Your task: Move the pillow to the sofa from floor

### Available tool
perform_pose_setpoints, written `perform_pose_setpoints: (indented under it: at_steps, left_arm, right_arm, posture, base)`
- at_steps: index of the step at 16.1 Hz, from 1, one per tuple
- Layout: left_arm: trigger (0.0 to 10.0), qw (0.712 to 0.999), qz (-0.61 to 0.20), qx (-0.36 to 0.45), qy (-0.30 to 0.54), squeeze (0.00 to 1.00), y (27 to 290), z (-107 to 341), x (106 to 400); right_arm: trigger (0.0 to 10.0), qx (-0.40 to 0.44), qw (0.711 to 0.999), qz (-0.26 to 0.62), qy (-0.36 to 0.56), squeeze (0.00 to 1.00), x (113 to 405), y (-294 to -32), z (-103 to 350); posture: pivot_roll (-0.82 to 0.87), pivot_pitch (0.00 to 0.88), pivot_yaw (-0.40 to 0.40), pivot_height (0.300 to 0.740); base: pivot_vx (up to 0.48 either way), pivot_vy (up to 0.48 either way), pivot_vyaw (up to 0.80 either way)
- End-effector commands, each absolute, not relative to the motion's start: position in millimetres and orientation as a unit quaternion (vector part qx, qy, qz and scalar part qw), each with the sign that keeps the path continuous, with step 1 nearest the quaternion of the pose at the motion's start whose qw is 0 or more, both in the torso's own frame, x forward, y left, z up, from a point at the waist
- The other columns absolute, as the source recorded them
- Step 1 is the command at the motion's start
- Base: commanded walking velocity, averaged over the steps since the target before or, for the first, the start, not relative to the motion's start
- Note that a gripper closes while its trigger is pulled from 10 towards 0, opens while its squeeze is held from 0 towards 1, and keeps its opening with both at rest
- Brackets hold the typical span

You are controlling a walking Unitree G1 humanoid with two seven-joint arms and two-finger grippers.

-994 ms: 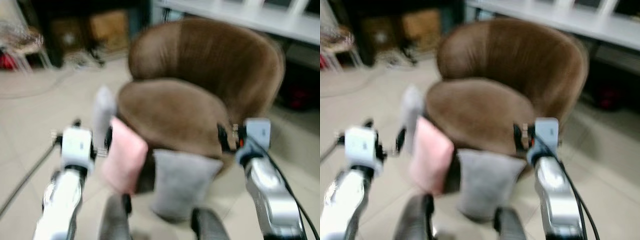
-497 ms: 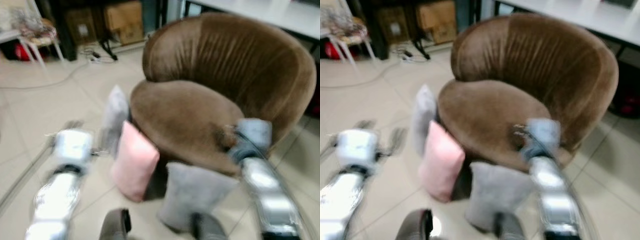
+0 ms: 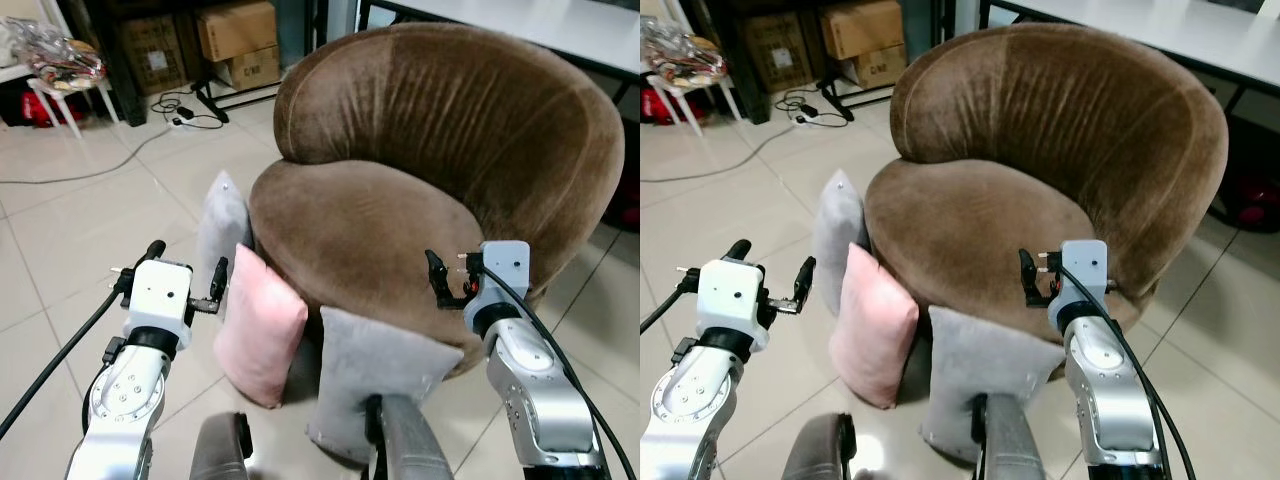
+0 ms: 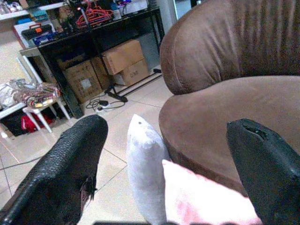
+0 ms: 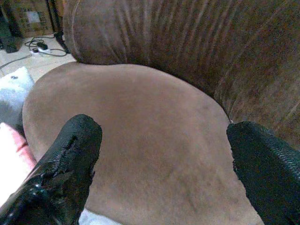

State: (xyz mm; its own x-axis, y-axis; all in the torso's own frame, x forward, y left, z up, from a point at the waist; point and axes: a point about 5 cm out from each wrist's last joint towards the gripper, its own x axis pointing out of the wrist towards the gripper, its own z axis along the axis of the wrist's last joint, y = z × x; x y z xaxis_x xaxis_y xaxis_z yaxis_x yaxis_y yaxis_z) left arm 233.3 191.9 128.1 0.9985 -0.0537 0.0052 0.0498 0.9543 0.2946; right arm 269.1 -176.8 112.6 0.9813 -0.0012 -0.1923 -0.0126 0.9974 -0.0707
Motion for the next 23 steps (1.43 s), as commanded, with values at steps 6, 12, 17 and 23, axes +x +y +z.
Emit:
perform_pose_setpoints:
  at_steps: [6, 12, 17, 23]
  left_arm:
    - [10.0, 0.984, -0.071, 0.159, 0.025, 0.00, 194, 120, 232]
    - [10.0, 0.973, -0.144, 0.170, 0.053, 0.00, 197, 117, 229]
    - [10.0, 0.961, -0.210, 0.164, 0.074, 0.00, 190, 115, 216]
    - [10.0, 0.950, -0.248, 0.166, 0.094, 0.00, 193, 119, 198]
  right_arm:
    - [10.0, -0.060, 0.988, 0.053, 0.133, 0.00, 272, -177, 103]
    - [10.0, -0.093, 0.974, 0.144, 0.149, 1.00, 284, -169, 94]
    - [10.0, -0.183, 0.944, 0.200, 0.187, 1.00, 316, -157, 78]
    - [10.0, -0.299, 0.889, 0.256, 0.233, 1.00, 340, -138, 58]
  posture:
    - [-0.12, 0.000, -0.003, 0.491]
    - [-0.11, 0.000, -0.007, 0.476]
    - [-0.09, 0.000, -0.004, 0.476]
    - [-0.06, 0.009, -0.013, 0.476]
  base:
    - [0.000, 0.000, 0.00]
    - [0.000, 0.000, 0.00]
    - [0.000, 0.000, 0.00]
    - [0.000, 0.000, 0.00]
